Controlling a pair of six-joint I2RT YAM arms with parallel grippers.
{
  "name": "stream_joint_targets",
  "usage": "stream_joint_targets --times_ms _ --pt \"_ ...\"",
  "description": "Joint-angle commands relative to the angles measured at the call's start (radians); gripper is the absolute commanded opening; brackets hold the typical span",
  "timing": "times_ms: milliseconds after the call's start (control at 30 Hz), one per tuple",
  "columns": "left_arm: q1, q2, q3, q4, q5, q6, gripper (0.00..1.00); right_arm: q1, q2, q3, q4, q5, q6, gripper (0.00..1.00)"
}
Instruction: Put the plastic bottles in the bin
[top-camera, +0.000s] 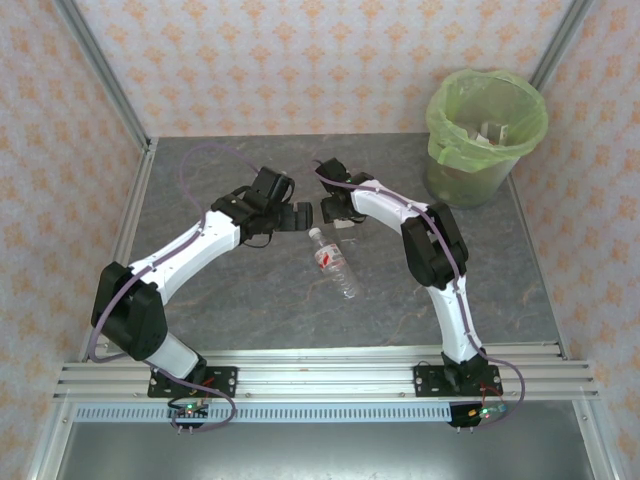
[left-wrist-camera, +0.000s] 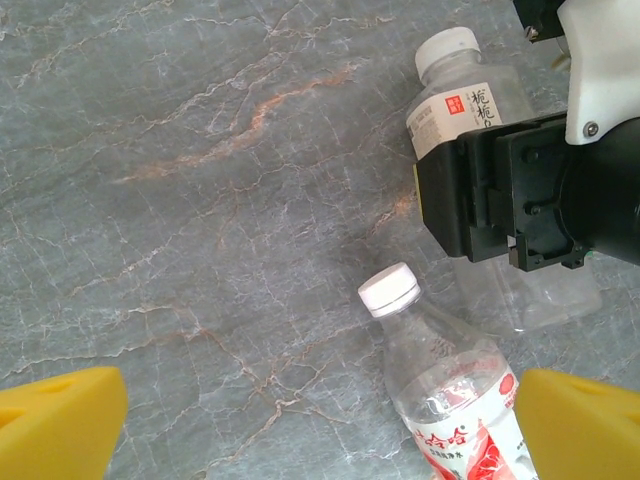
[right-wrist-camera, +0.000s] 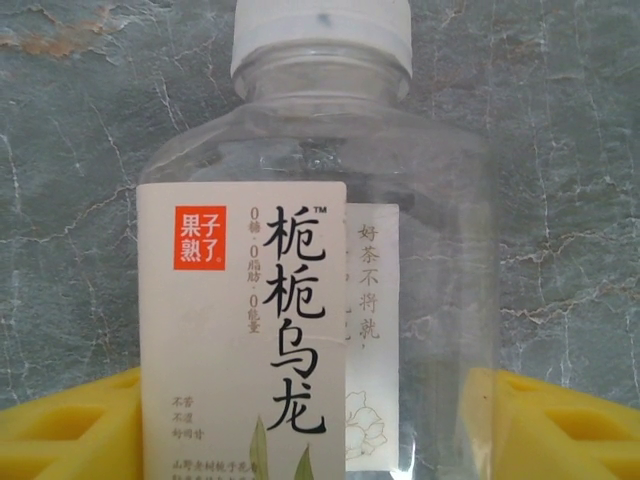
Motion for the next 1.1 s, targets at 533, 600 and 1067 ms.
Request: stream_joint_targets --times_ms 533,600,1067 --pt "-0.009 -0.043 0.013 -0.03 -0.091 0.021 1.0 0.003 -0.376 -0.297 0.348 0.232 -0.084 0.61" --pt "-0.01 -0.039 0.013 -0.029 -0.09 0.017 1.0 0.003 -0.426 -0.351 0.431 0.25 -0.111 0.6" --pt "-0.014 -0.081 -0.064 0.121 0.116 0.05 1.0 -0.111 -0.636 -0.446 0.797 0.139 -0.148 0.58"
